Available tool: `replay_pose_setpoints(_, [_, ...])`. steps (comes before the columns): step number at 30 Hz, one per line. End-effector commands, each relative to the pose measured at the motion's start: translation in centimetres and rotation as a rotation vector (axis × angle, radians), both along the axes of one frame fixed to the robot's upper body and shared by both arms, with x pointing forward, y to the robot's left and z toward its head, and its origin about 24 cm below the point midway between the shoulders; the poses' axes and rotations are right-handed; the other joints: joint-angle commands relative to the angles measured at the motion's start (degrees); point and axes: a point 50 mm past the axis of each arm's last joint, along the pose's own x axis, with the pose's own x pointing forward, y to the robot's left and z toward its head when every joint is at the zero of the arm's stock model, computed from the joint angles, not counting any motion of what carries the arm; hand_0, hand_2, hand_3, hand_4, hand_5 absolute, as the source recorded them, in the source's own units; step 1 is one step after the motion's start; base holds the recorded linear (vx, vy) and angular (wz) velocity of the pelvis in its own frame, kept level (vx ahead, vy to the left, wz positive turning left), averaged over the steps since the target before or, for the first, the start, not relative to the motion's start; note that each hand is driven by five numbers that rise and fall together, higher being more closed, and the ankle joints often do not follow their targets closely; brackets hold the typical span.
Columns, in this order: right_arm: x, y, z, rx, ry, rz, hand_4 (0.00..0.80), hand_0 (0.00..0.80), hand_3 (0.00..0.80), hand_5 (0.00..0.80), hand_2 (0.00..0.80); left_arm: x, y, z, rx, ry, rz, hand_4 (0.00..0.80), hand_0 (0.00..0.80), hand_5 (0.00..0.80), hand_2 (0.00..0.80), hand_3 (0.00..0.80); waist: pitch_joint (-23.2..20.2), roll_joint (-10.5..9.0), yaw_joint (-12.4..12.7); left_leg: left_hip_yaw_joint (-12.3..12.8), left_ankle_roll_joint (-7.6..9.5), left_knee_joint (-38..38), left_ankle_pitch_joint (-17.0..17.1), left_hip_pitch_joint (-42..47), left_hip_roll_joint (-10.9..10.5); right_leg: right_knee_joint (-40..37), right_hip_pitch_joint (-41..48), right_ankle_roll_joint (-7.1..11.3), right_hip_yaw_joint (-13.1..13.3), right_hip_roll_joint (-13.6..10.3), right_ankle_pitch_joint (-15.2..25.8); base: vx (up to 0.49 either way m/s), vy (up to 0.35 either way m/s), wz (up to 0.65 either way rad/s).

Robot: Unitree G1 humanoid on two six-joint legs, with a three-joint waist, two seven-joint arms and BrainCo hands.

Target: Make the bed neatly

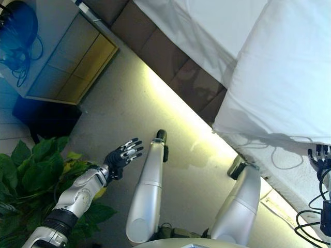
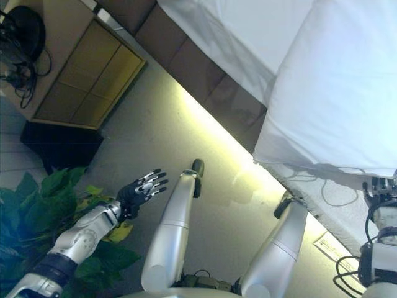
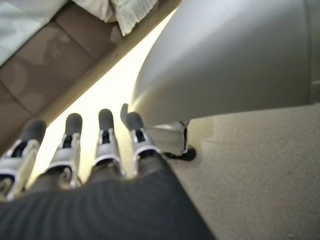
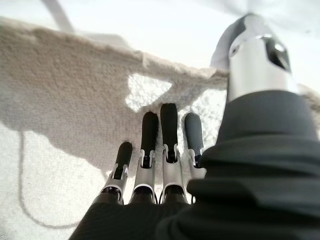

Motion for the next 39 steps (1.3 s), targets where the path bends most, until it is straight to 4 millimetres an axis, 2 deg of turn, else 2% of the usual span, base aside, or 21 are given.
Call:
replay_pose_setpoints(1, [3.7, -1.9, 11.6, -0.249, -0.325, 0.031, 0.0, 0.0, 0.0, 0.0, 0.0, -0.6, 0.0, -0.8, -0.037, 0.032, -0.002, 0.0, 0.0, 0.0, 0.0, 0.0, -4.5, -0.32, 3.2, -2.5, -1.91, -4.7, 0.9, 4.0, 3.8, -3.9, 0.4, -1.14, -0.5, -0.2, 6.6, 0.053, 0.024, 0.07])
replay_pose_setpoints(13, [4.8, -1.5, 14.4, -0.303, -0.334, 0.044, 0.0, 0.0, 0.0, 0.0, 0.0, -0.8, 0.3, -1.3, -0.021, 0.063, 0.005, 0.0, 0.0, 0.0, 0.0, 0.0, -5.7, -1.29, 3.8, -2.8, -2.01, -6.5, 1.8, 6.3, 4.5, -3.8, 2.6, -1.08, -1.5, -0.7, 6.4, 0.045, 0.007, 0.02])
replay_pose_setpoints(17, [5.1, -1.2, 14.2, -0.276, -0.325, 0.038, 0.0, 0.0, 0.0, 0.0, 0.0, -0.8, 0.5, -1.4, -0.023, 0.07, 0.006, 0.0, 0.0, 0.0, 0.0, 0.0, -5.5, -1.14, 3.8, -2.6, -1.89, -6.1, 1.9, 5.8, 4.6, -3.0, 1.9, -0.96, -1.5, -1.1, 6.5, -0.001, 0.0, 0.01])
replay_pose_setpoints(25, [5.6, -0.4, 12.3, -0.223, -0.358, 0.065, 0.0, 0.0, 0.0, 0.0, 0.0, -0.6, -0.3, -1.3, -0.04, 0.052, 0.008, 0.0, 0.0, 0.0, 0.0, 0.0, -5.5, -0.87, 3.8, -2.4, -1.6, -7.0, 2.3, 6.4, 3.8, -3.9, 2.5, -1.05, -1.9, -1.2, 6.8, 0.004, 0.022, 0.05])
replay_pose_setpoints(31, [6.1, 0.6, 10.9, -0.2, -0.34, 0.072, 0.0, 0.0, 0.0, 0.0, 0.0, -0.4, -0.6, -1.1, -0.034, 0.054, 0.012, 0.0, 0.0, 0.0, 0.0, 0.0, -5.9, -1.32, 3.4, -2.4, -1.82, -7.1, 2.1, 7.2, 4.5, -4.6, 3.3, -0.88, -2.1, -0.9, 6.9, 0.0, 0.0, 0.0])
replay_pose_setpoints(39, [6.6, 0.9, 13.0, -0.238, -0.372, 0.059, 0.0, 0.0, 0.0, 0.0, 0.0, -0.7, -0.7, -1.6, -0.03, 0.066, 0.023, 0.0, 0.0, 0.0, 0.0, 0.0, -6.6, -2.15, 3.0, -2.4, -2.21, -9.5, 2.8, 9.5, 5.6, -6.5, 5.3, -0.62, -2.5, -0.4, 7.4, 0.0, 0.0, 0.0])
